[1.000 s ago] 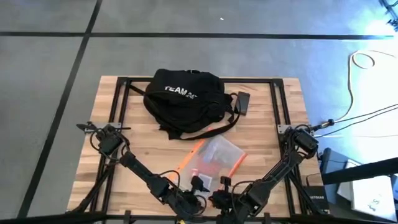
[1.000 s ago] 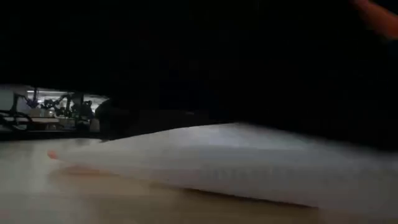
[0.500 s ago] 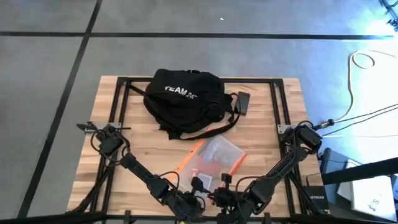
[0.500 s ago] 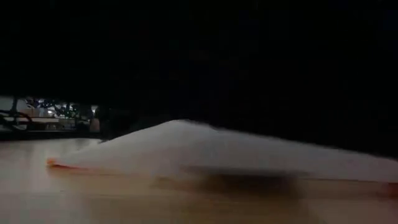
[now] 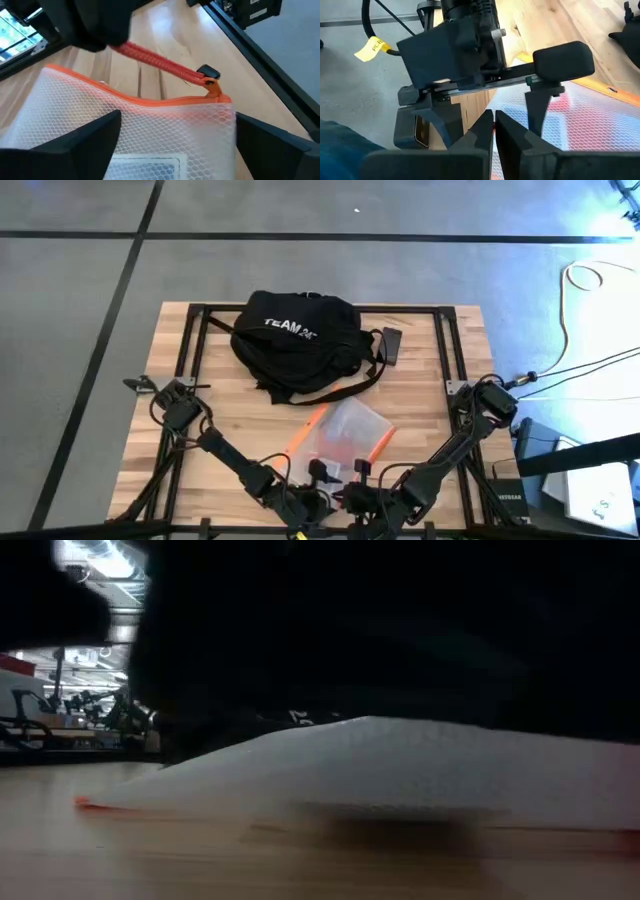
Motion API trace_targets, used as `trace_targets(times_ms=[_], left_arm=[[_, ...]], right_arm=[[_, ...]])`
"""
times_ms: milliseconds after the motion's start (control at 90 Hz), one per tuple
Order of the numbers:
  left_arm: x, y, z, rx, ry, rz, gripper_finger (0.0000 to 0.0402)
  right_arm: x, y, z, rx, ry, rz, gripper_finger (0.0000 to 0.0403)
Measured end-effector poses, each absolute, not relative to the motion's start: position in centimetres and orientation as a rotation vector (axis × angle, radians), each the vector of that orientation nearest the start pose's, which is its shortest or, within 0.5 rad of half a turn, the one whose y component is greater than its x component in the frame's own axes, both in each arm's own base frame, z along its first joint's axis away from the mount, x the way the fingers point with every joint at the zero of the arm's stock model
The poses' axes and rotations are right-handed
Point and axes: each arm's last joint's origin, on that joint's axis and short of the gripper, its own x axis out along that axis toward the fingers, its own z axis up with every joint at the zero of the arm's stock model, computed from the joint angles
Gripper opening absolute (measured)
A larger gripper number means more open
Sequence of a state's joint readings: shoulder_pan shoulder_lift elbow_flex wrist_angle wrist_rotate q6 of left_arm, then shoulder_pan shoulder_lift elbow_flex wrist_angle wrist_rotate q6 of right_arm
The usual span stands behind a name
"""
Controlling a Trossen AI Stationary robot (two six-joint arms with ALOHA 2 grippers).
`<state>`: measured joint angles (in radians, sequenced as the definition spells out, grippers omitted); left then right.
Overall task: Unpack backpack
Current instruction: Close the white zip bag
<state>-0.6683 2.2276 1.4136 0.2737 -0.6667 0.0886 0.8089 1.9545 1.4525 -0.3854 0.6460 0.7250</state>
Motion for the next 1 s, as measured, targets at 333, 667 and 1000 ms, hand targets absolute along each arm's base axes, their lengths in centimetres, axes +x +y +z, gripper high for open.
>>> trace_targets(times_ms=[333, 667, 1000], left_arm=[[38.0, -27.9, 12.89, 0.353, 0.428, -0.033, 0.0165], [38.0, -27.97, 12.85, 0.3, 0.435, -0.061, 0.0007], [37.65, -28.34, 12.89, 0.315, 0.425, -0.028, 0.0]], right_arm=[[30.26, 29.17, 21.26, 0.108, 0.664, -0.092, 0.0], [30.25, 29.18, 21.26, 0.108, 0.664, -0.092, 0.0], [29.78, 29.38, 20.9, 0.144, 0.757, -0.032, 0.0001]])
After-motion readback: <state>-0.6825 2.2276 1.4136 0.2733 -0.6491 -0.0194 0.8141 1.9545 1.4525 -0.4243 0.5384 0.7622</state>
